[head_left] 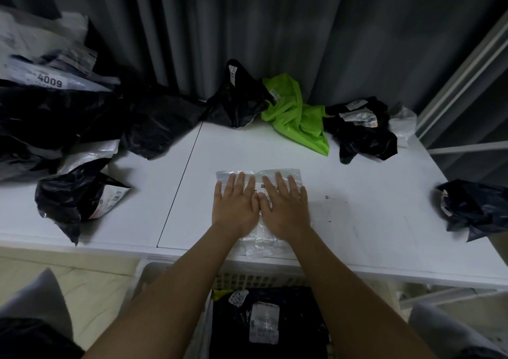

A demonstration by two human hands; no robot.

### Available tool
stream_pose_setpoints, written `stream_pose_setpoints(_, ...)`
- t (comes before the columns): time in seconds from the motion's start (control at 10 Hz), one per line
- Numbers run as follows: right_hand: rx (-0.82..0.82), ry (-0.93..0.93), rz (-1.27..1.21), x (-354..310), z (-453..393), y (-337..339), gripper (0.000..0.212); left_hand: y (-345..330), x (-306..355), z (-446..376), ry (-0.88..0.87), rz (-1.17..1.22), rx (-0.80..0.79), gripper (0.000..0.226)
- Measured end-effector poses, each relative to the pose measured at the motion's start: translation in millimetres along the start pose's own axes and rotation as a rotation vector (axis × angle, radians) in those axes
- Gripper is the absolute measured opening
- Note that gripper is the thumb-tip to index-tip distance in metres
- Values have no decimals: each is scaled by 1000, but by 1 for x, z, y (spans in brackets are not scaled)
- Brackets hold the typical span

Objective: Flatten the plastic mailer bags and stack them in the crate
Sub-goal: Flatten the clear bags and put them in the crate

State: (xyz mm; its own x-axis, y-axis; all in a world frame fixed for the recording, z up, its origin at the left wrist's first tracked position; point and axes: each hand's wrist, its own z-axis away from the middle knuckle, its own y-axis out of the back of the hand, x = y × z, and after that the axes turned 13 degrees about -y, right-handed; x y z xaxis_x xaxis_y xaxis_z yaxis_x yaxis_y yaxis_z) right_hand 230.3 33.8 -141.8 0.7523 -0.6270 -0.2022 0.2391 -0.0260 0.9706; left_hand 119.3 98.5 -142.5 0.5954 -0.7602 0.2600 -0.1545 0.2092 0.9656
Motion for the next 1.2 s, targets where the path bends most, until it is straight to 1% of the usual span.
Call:
stream_pose_setpoints(1.0, -4, -11, 5, 1, -1, -7, 54, -4, 0, 0, 7, -25, -25, 54)
stream_pose_setpoints(1.2, 21, -2, 14, 1, 1, -8, 53, -5, 0, -1, 11, -39, -35, 54)
